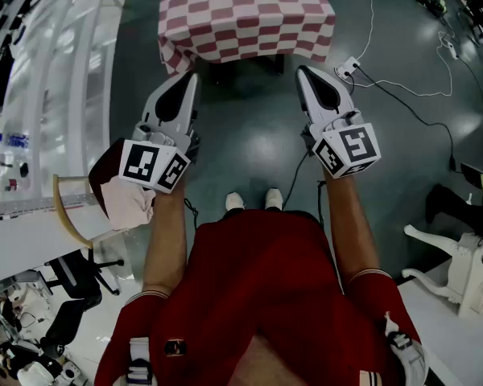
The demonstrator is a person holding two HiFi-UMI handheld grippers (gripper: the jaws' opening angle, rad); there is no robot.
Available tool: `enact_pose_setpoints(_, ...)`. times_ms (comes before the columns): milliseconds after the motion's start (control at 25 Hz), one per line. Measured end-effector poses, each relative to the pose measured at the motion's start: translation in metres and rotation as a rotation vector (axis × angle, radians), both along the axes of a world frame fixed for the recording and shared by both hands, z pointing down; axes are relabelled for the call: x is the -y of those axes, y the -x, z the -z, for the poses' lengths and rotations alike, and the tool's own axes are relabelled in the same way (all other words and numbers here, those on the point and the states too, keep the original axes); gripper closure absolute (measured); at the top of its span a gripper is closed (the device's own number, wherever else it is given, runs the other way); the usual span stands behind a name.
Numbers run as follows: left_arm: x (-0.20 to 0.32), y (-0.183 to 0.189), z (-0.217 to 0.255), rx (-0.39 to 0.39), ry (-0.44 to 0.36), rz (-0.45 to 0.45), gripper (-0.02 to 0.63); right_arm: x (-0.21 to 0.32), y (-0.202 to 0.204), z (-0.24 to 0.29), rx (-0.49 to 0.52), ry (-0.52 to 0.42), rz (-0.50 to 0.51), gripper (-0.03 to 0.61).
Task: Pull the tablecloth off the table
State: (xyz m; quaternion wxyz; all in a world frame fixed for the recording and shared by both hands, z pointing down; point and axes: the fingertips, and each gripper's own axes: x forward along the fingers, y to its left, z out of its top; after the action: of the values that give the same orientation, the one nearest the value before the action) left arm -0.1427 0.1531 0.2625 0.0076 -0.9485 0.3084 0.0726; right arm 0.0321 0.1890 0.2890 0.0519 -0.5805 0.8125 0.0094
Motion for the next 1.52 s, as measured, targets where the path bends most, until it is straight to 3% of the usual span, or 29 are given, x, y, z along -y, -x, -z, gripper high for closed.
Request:
enact_pose_setpoints(440,-0.002,-0.018,-0.003,0.018,0.007,0.015,0.609,-0.004,-0.017,0.003,0.020,-0.026,0.030,0.566)
enact_pose_setpoints(1160,0.005,-0.081,-0.013,0.022,0.024,0.102,0.609,0.006,-0.107,-0.021,0.035,0.008,0.059,0.566)
enact_pose_setpoints(1520,0.042,-0.097,-0.027,0.021,0.050,0.090,0.609,0.038,-0.123,-0.037,0.040,0.045,0.038,0.566)
